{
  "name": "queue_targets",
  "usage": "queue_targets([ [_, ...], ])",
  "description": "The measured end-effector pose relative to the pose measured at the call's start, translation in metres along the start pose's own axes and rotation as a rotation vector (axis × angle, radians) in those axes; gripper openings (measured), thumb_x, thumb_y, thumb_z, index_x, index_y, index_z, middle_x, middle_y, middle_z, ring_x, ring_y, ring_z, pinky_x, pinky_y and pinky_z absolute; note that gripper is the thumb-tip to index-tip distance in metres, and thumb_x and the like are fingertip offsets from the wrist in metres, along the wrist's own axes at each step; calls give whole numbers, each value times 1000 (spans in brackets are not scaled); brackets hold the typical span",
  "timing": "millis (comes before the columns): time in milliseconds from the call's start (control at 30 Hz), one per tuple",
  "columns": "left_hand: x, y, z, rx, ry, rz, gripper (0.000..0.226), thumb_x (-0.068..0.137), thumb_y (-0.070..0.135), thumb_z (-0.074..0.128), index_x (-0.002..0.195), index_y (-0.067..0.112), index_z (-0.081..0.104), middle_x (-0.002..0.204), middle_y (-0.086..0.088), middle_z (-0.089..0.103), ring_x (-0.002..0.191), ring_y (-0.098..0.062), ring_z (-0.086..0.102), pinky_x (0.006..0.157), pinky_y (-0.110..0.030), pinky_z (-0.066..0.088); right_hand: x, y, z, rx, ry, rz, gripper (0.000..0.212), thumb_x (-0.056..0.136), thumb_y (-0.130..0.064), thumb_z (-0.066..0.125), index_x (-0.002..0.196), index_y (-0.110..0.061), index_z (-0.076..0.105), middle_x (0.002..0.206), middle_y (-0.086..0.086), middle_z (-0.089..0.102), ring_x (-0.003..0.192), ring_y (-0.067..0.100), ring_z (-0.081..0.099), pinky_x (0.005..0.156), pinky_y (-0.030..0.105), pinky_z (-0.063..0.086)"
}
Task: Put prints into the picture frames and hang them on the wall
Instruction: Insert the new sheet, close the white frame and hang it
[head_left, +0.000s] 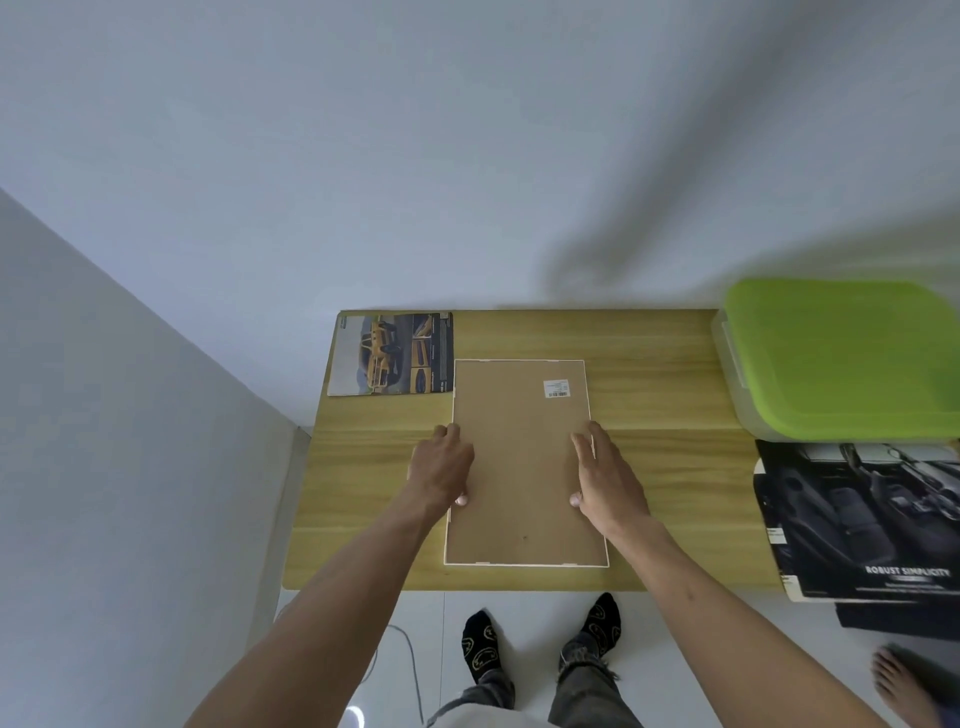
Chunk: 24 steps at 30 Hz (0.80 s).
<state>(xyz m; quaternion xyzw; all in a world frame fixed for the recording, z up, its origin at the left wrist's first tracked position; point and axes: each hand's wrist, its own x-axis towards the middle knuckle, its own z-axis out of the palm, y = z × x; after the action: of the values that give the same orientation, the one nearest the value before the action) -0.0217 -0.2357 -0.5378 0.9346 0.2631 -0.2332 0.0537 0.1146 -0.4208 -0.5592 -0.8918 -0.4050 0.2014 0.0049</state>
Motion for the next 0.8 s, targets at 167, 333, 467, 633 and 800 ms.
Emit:
queue_targets([
  [167, 18, -4, 0, 24, -2, 58, 122, 51, 27, 94, 145, -3, 22, 155, -21, 17, 142, -35, 25, 114, -40, 31, 30, 9, -16, -135, -249, -103, 116, 83, -32, 76, 155, -6, -11, 162, 14, -22, 151, 28, -14, 123, 39, -1],
  [333, 34, -11, -5, -24, -196, 98, 134, 65, 24, 88, 150, -4, -12, 158, -20, -18, 149, -33, -11, 122, -40, 11, 51, 11, -15, -241, -315, -191, 125, 78, -41, 79, 155, -4, -12, 161, 19, -22, 151, 29, -16, 122, 39, -5],
  [467, 42, -8, -1, 41, -131, 139, 105, 84, 9, 71, 148, -9, -10, 156, -29, -15, 147, -40, -9, 121, -41, 15, 56, 17, -23, -275, -287, -246, 133, 70, -51, 82, 155, -4, -9, 162, 21, -17, 151, 31, -13, 121, 37, -8],
  [633, 47, -11, 0, 19, -183, 182, 131, 69, 26, 86, 146, -12, -13, 154, -31, -19, 146, -40, -13, 122, -42, 13, 70, 14, -28, -316, -345, -314, 145, 67, -55, 82, 150, 1, -24, 158, 21, -28, 148, 32, -22, 122, 38, -10],
  [800, 47, -17, -1, -1, -206, 208, 147, 58, 40, 90, 145, -10, -18, 153, -28, -26, 145, -37, -20, 122, -42, 11, 77, 14, -31, -274, -352, -322, 151, 62, -52, 86, 149, 0, -25, 158, 20, -29, 148, 30, -23, 122, 36, -10],
])
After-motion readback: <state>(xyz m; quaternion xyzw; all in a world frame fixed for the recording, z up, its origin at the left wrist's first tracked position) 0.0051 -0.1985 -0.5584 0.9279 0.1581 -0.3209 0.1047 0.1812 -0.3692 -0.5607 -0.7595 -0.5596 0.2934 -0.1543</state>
